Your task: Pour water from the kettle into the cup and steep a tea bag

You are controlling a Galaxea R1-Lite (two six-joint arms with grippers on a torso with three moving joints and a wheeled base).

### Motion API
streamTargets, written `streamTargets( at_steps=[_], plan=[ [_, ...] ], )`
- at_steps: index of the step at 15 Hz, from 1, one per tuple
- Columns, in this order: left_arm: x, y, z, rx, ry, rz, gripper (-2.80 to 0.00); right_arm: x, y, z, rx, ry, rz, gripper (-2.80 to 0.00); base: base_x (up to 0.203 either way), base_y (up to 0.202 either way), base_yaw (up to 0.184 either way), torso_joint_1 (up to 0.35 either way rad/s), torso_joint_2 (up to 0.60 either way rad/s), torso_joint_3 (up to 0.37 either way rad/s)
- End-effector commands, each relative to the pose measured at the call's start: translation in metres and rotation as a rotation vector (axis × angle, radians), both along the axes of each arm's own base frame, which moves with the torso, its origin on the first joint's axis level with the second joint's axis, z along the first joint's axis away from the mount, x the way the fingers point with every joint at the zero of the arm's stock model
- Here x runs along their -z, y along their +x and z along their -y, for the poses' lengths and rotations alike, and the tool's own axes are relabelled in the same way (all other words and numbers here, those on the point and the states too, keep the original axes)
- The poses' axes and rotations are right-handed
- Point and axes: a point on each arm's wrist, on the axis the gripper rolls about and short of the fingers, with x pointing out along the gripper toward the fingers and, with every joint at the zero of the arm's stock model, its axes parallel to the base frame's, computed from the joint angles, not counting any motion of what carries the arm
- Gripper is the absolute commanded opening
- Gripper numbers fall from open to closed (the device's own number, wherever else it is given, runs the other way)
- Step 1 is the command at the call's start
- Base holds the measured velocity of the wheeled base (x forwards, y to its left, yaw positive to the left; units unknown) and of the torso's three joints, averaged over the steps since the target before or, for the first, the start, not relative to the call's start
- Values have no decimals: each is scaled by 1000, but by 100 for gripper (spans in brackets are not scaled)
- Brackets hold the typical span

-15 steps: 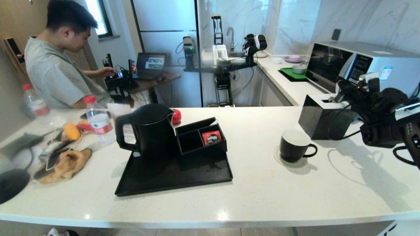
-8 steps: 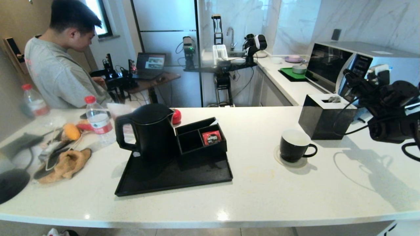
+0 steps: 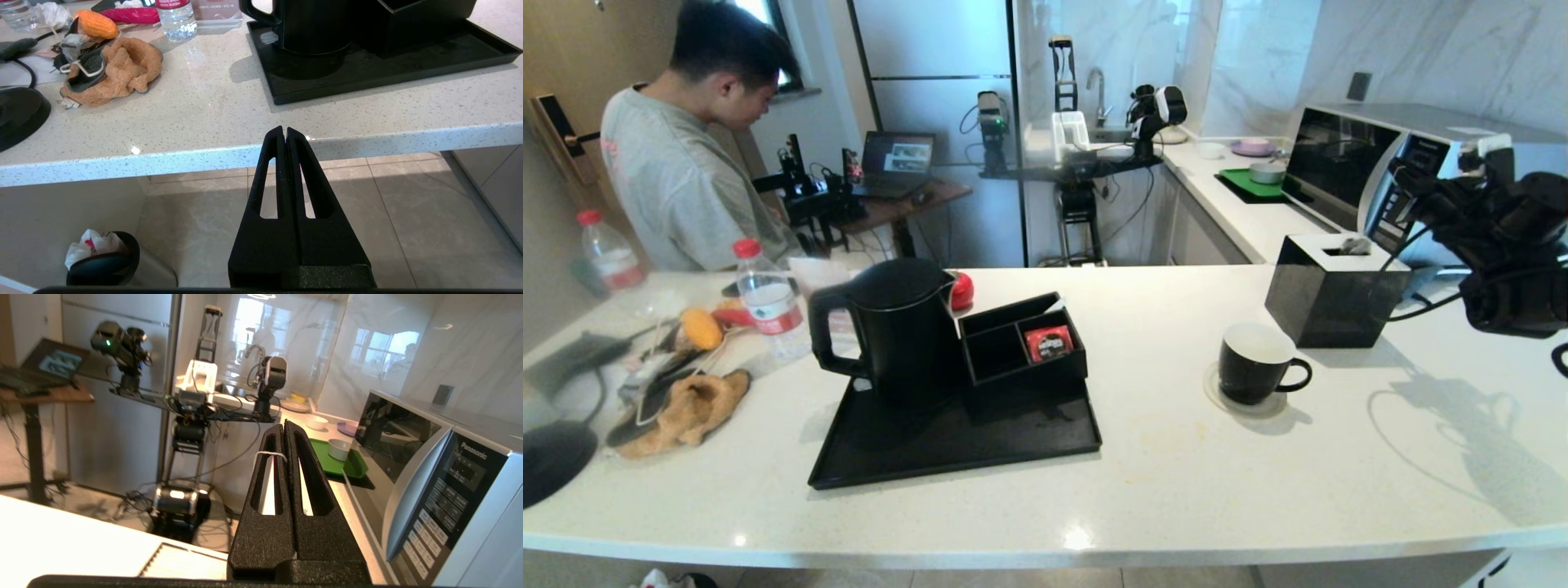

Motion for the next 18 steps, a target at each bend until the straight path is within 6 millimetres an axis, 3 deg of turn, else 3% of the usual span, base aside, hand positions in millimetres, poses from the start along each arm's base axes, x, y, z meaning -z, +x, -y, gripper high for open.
streamTargets(
  at_steps=[1,7,18],
  plan=[
    [0,0,0,0,0,0,-280,-13,-5,-3,-11,4,24,-280,0,0,0,0,0,0],
    [0,0,0,0,0,0,-280,-16,-4,-4,-26,24,33,-280,0,0,0,0,0,0],
    [0,0,0,-1,0,0,-280,56,8,-2,-22,47,-62,-280,0,0,0,0,0,0]
  ],
)
